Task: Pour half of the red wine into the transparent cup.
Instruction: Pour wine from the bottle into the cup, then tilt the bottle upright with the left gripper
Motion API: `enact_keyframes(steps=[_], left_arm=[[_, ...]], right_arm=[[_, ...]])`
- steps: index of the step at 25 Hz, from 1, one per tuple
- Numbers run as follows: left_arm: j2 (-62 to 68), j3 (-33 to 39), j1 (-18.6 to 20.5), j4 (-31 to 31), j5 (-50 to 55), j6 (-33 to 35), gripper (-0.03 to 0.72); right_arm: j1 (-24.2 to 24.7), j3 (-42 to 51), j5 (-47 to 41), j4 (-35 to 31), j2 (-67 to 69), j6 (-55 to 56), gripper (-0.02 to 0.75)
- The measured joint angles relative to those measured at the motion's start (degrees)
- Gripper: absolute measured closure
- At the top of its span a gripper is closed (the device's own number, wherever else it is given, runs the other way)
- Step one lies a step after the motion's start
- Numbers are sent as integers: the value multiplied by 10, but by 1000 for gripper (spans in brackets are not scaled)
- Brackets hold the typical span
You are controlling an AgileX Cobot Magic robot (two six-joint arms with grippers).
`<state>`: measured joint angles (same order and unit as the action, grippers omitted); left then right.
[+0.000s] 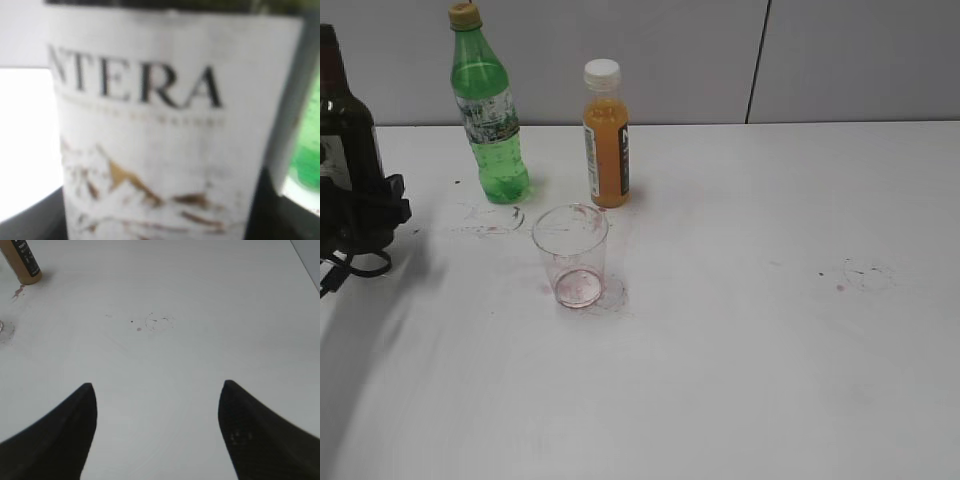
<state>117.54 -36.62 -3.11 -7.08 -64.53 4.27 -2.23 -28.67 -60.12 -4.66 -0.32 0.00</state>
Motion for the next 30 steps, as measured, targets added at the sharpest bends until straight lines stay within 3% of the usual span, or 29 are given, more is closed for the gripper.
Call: enact_keyframes(steps=[3,9,19,30], left_arm=[[-51,29,-20,-30,-2,40,143],[-101,84,-67,-84,-6,56,143],[-104,106,-79,-106,-1,99,144],[-127,118,-127,-133,-3,225,144]], right_arm=[[0,0,0,0,0,0,167],[0,0,0,0,0,0,167],[0,0,0,0,0,0,167],[0,0,0,0,0,3,167]])
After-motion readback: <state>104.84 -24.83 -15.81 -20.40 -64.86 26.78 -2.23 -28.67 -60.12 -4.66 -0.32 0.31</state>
